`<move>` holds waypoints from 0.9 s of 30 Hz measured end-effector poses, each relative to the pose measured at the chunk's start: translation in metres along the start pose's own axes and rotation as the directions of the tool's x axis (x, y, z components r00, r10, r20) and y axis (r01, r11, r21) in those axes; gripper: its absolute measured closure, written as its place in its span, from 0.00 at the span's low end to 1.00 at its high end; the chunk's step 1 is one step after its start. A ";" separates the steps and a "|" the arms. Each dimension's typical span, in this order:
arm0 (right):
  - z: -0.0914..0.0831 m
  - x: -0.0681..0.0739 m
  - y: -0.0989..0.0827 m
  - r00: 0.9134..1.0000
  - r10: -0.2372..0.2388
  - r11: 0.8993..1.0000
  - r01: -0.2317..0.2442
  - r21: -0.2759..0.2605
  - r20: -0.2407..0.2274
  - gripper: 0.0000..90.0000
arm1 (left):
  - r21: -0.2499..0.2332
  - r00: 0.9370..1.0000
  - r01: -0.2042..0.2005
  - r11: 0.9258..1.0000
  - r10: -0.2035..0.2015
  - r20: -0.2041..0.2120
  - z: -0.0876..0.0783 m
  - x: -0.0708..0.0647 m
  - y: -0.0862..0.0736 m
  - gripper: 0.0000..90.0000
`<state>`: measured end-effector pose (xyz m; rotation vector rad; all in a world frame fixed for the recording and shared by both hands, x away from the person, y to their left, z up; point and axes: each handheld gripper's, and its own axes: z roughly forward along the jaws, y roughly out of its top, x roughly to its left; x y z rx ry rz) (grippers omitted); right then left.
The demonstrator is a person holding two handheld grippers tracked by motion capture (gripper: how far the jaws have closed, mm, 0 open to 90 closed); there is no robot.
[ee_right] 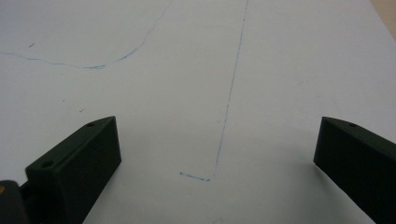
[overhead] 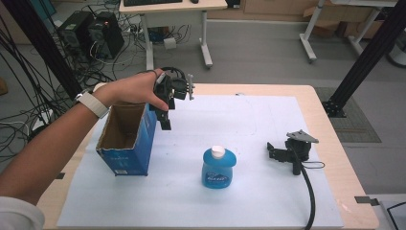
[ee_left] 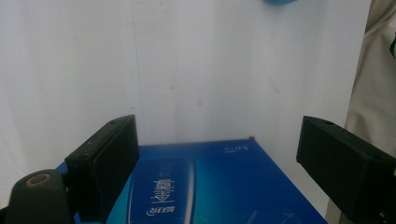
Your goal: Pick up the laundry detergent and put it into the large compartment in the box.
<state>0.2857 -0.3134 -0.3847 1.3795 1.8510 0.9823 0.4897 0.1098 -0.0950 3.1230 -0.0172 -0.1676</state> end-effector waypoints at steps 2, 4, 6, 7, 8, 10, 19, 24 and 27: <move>0.000 0.000 0.000 1.000 0.000 1.000 0.000 0.000 0.000 0.00 | -0.002 1.000 -0.003 1.000 0.003 0.001 0.000 -0.003 0.000 0.15; 0.000 0.000 0.000 1.000 0.000 1.000 0.000 0.000 0.000 0.00 | 0.000 1.000 -0.004 1.000 0.004 0.001 -0.001 -0.005 0.000 0.15; 0.000 0.000 0.000 1.000 0.000 1.000 0.000 0.000 0.000 0.00 | 0.005 1.000 -0.004 1.000 0.004 0.005 -0.002 -0.007 0.002 0.15; 0.000 0.000 0.000 1.000 0.000 1.000 0.000 0.000 0.000 0.00 | 0.005 1.000 -0.004 1.000 0.004 0.005 -0.002 -0.007 0.002 0.15; 0.000 0.000 0.000 1.000 -0.001 1.000 0.001 0.001 -0.001 0.00 | 0.003 1.000 -0.004 1.000 0.004 0.005 -0.002 -0.008 0.002 0.15; 0.000 0.000 0.000 1.000 0.000 1.000 0.000 0.001 0.000 0.00 | 0.001 1.000 -0.003 1.000 0.003 0.007 -0.002 -0.010 0.002 0.15; 0.000 0.000 0.000 1.000 0.000 1.000 0.000 0.000 0.000 0.00 | -0.002 1.000 -0.009 1.000 0.009 -0.011 -0.007 -0.028 0.004 0.16; 0.000 0.000 0.000 1.000 -0.001 1.000 0.001 0.001 -0.001 0.00 | -0.016 1.000 -0.025 1.000 0.025 0.004 -0.018 -0.038 0.016 0.15; 0.000 0.000 0.000 1.000 -0.001 1.000 0.001 0.001 0.000 0.00 | -0.007 1.000 -0.018 1.000 0.018 0.021 -0.016 -0.038 0.019 0.15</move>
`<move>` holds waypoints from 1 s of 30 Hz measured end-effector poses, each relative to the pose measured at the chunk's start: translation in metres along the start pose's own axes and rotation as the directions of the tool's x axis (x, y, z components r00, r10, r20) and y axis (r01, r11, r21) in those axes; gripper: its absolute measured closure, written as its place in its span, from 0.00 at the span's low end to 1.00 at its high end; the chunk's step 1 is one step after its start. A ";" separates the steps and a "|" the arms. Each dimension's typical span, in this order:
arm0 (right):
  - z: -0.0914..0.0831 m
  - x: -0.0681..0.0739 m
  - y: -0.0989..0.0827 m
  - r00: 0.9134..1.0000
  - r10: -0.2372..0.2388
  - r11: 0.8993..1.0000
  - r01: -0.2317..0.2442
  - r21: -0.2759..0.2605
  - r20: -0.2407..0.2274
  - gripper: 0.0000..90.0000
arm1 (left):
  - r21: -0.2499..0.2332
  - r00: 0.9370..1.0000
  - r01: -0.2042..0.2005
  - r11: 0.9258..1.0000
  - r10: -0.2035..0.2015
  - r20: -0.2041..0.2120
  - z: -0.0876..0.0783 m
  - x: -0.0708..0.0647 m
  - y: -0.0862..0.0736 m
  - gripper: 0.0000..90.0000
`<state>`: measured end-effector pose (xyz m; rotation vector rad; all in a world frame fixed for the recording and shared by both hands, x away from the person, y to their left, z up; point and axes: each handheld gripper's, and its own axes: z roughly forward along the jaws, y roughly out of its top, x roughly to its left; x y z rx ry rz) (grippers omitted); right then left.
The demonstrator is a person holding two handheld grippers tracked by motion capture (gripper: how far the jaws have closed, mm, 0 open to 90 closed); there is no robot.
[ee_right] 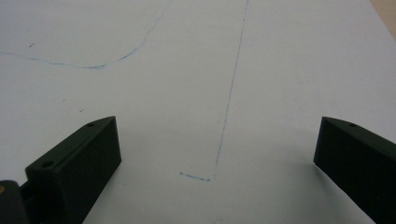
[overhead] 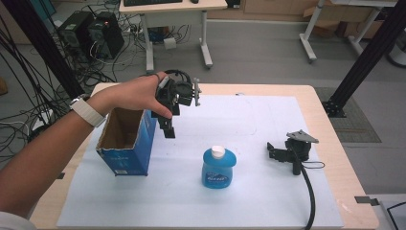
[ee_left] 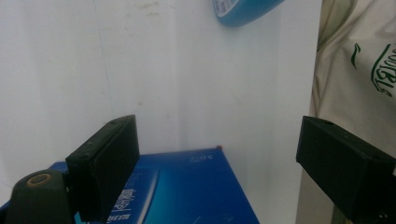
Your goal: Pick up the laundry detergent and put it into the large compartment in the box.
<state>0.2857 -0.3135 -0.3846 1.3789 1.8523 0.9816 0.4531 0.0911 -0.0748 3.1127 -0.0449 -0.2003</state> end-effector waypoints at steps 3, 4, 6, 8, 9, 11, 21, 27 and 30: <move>0.000 0.000 0.000 1.000 -0.002 1.000 0.002 0.001 0.000 0.00 | -0.002 1.000 0.000 1.000 0.000 0.002 0.002 -0.004 0.000 0.15; 0.000 0.000 0.000 1.000 -0.002 1.000 0.002 0.001 0.000 0.00 | -0.002 1.000 0.000 1.000 0.000 0.002 0.002 -0.004 0.000 0.15; 0.000 0.000 0.000 1.000 -0.002 1.000 0.002 0.001 0.000 0.00 | -0.001 1.000 0.001 1.000 -0.001 0.005 0.002 -0.007 0.002 0.15; 0.000 0.000 0.000 1.000 -0.002 1.000 0.002 0.000 0.000 0.00 | 0.005 1.000 0.000 1.000 0.000 0.013 0.001 -0.010 0.004 0.15; 0.000 0.000 0.000 1.000 0.000 1.000 0.000 0.003 0.000 0.00 | 0.006 1.000 -0.001 1.000 0.001 0.008 -0.001 -0.015 0.005 0.15; 0.000 0.000 0.000 1.000 0.000 1.000 0.000 0.003 -0.001 0.00 | -0.001 1.000 -0.006 1.000 0.006 -0.005 -0.003 -0.019 0.005 0.15; 0.000 0.000 0.000 1.000 -0.001 1.000 0.001 0.002 0.000 0.00 | -0.020 0.999 -0.037 0.999 0.036 -0.003 -0.019 -0.045 0.029 0.14; 0.000 0.000 -0.001 1.000 -0.001 1.000 0.001 -0.003 0.001 0.00 | -0.008 1.000 -0.026 1.000 0.026 -0.009 -0.022 -0.054 0.049 0.14; 0.000 0.000 -0.001 1.000 -0.001 1.000 0.001 -0.003 0.001 0.00 | -0.013 0.999 -0.035 0.999 0.034 -0.018 -0.022 -0.057 0.057 0.14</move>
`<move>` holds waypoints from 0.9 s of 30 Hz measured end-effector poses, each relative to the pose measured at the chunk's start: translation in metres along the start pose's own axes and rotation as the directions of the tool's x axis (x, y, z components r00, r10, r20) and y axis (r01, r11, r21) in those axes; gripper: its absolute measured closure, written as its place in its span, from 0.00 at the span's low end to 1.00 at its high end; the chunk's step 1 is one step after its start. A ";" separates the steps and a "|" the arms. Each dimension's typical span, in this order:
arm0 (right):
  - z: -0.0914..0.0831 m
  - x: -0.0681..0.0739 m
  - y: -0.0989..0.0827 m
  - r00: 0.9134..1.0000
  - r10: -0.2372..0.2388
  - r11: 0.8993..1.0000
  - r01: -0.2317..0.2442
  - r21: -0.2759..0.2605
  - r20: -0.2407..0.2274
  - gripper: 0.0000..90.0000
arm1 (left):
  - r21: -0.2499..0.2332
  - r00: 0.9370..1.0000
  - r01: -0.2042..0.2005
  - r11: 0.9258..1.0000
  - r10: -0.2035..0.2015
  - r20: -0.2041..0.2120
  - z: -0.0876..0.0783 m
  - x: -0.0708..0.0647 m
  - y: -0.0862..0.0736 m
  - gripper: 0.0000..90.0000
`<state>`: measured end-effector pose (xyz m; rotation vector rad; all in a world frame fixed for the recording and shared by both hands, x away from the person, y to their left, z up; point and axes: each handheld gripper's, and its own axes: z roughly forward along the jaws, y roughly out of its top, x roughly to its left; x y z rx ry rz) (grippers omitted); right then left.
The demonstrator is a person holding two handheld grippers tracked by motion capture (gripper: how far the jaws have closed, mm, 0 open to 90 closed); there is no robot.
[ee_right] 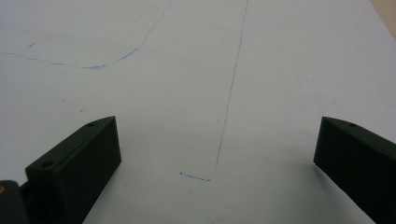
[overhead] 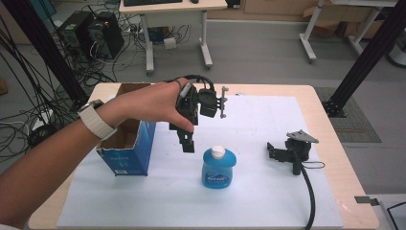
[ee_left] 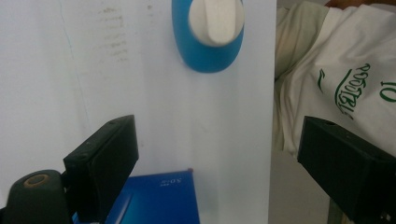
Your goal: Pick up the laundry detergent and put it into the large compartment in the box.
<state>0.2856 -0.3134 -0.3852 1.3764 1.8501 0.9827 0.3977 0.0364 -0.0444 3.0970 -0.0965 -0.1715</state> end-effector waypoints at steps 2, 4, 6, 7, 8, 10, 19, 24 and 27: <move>0.000 0.000 0.000 1.000 0.001 1.000 -0.001 0.001 0.000 0.00 | 0.001 1.000 0.002 1.000 -0.002 0.013 0.001 0.000 0.005 0.14; 0.000 0.000 0.000 1.000 0.002 1.000 -0.002 0.000 0.000 0.00 | 0.011 1.000 -0.011 1.000 0.011 0.014 0.004 -0.001 0.014 0.14; 0.000 0.000 0.000 1.000 0.002 1.000 -0.002 0.000 0.000 0.00 | 0.011 1.000 -0.015 1.000 0.014 0.021 0.006 -0.001 0.018 0.14; 0.000 0.000 0.000 1.000 0.002 1.000 -0.002 0.000 0.000 0.00 | 0.011 1.000 -0.015 1.000 0.014 0.021 0.006 -0.001 0.018 0.14; 0.000 0.000 0.000 1.000 0.002 1.000 -0.002 0.000 0.000 0.00 | 0.005 1.000 -0.008 1.000 0.008 0.022 0.008 -0.001 0.019 0.14; 0.000 0.000 0.000 1.000 0.002 1.000 -0.002 0.001 0.000 0.00 | 0.003 1.000 -0.005 1.000 0.005 0.022 0.010 0.000 0.020 0.14; 0.000 0.000 0.001 1.000 0.004 1.000 -0.004 0.004 -0.001 0.00 | -0.011 1.000 -0.002 1.000 0.002 0.004 0.015 -0.006 0.030 0.13; 0.000 0.000 0.001 1.000 0.004 1.000 -0.004 0.004 -0.001 0.00 | 0.000 1.000 -0.011 1.000 0.011 0.002 0.021 -0.007 0.041 0.12; 0.000 0.000 0.001 1.000 0.005 1.000 -0.005 0.004 0.000 0.00 | 0.004 1.000 -0.016 1.000 0.016 -0.002 0.025 -0.007 0.047 0.12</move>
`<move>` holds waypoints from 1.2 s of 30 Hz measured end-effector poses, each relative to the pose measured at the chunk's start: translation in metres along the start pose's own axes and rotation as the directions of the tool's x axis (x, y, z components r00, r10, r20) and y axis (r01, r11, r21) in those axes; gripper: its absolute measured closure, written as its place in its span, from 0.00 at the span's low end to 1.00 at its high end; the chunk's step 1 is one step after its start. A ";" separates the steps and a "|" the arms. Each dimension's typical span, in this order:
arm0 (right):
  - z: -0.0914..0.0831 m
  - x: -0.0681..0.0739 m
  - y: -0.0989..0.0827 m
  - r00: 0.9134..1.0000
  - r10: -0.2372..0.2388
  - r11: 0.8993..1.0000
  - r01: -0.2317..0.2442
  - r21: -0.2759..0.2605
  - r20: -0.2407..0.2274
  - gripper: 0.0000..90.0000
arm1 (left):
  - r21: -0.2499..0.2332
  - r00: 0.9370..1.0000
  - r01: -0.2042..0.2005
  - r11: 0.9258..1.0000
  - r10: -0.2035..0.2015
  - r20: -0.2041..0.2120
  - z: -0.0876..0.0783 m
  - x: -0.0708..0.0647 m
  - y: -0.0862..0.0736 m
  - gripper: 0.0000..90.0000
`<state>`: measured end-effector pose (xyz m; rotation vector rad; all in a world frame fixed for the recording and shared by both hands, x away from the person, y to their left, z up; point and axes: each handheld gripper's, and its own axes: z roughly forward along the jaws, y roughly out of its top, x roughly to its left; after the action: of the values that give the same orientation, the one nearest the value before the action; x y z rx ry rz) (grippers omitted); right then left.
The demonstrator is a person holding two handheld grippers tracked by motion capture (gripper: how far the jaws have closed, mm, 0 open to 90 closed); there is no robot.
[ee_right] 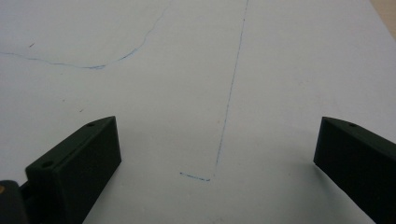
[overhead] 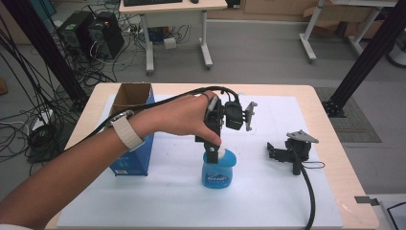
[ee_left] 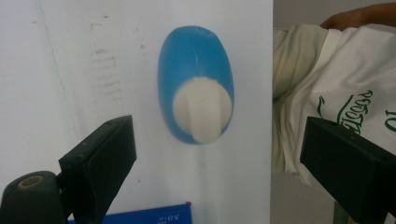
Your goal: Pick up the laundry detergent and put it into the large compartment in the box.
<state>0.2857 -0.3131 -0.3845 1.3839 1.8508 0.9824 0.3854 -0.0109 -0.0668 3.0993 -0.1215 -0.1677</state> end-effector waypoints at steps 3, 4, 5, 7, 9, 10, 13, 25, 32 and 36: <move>0.000 0.000 0.000 1.000 -0.002 1.000 0.002 -0.001 0.000 0.00 | -0.005 1.000 -0.004 1.000 0.004 0.001 0.005 0.002 0.003 0.12; 0.000 0.000 0.000 1.000 -0.002 1.000 0.002 -0.001 0.000 0.00 | 0.005 1.000 -0.008 1.000 0.008 -0.004 0.008 0.001 0.005 0.12; 0.000 0.000 0.000 1.000 -0.003 1.000 0.003 0.000 0.000 0.00 | 0.010 1.000 -0.007 1.000 0.007 -0.004 0.009 0.001 0.006 0.12; 0.000 0.000 0.000 1.000 -0.002 1.000 0.002 -0.001 0.000 0.00 | 0.009 1.000 -0.011 1.000 0.011 -0.005 0.012 0.002 0.007 0.12; 0.000 0.000 0.000 1.000 -0.003 1.000 0.003 0.000 -0.001 0.00 | 0.008 1.000 -0.011 1.000 0.011 0.000 0.015 0.003 0.008 0.12; 0.000 0.000 0.000 1.000 -0.003 1.000 0.003 -0.001 0.000 0.00 | 0.012 1.000 -0.014 1.000 0.014 0.003 0.017 0.004 0.009 0.12; 0.000 0.000 0.000 1.000 -0.003 1.000 0.003 0.000 -0.001 0.00 | 0.025 1.000 -0.018 1.000 0.018 0.006 0.023 0.005 0.013 0.12; 0.000 -0.001 0.000 1.000 -0.008 1.000 0.008 -0.002 0.000 0.00 | 0.020 1.000 -0.021 1.000 0.021 -0.008 0.039 0.007 0.015 0.11; 0.000 0.000 0.000 1.000 -0.006 1.000 0.006 -0.002 0.000 0.00 | 0.016 1.000 -0.016 1.000 0.017 -0.025 0.049 0.007 0.016 0.10; 0.000 0.000 0.000 1.000 -0.004 1.000 0.004 -0.001 -0.001 0.00 | 0.019 0.999 -0.014 1.000 0.014 -0.028 0.056 0.006 0.017 0.12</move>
<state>0.2858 -0.3136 -0.3845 1.3788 1.8531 0.9818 0.3842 -0.0298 -0.1226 3.1170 -0.1443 -0.1227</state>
